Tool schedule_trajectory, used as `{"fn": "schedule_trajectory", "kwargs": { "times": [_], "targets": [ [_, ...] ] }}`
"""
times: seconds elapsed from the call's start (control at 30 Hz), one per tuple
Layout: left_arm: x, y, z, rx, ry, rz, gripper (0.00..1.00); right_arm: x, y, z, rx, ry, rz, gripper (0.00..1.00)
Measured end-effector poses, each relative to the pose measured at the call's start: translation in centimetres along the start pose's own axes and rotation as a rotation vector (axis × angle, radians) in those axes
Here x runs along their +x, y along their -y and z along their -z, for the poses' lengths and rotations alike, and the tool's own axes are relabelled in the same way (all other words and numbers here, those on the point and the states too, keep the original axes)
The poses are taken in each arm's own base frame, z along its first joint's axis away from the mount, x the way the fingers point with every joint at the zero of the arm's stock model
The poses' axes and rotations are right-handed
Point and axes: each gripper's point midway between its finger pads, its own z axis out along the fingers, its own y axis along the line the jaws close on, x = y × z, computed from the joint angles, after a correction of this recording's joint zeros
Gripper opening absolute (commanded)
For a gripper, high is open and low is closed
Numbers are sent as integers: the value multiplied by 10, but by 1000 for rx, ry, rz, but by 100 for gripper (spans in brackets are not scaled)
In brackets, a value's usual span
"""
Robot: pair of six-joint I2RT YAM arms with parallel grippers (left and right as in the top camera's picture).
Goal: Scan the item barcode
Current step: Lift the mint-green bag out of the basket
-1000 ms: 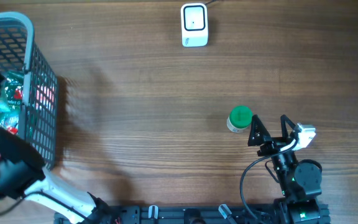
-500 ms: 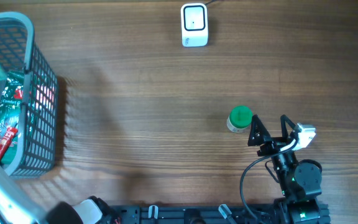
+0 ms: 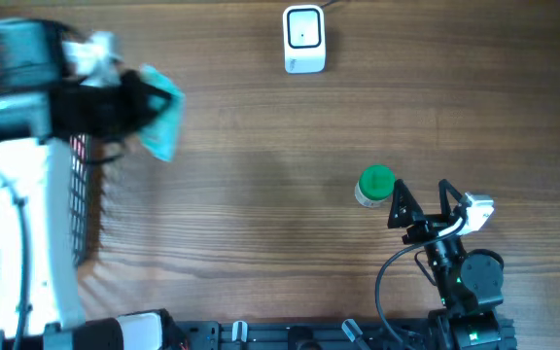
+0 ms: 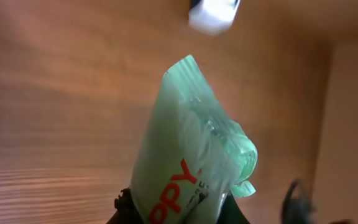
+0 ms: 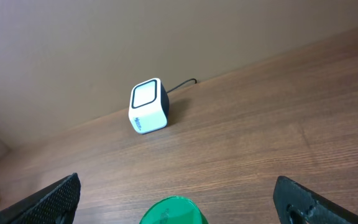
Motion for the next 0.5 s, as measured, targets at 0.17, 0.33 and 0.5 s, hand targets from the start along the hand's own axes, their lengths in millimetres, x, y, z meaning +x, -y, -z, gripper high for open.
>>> {"fn": "schedule_trajectory", "kwargs": {
  "times": [0.17, 0.33, 0.5],
  "targets": [
    [46, -7, -74, -96, -166, -74, 6, 0, 0, 0, 0, 0, 0, 100],
    [86, -36, -138, -260, -249, -106, 68, 0, 0, 0, 0, 0, 0, 100],
    [91, -29, -153, -277, -232, -146, 95, 0, 0, 0, 0, 0, 0, 100]
  ]
}}
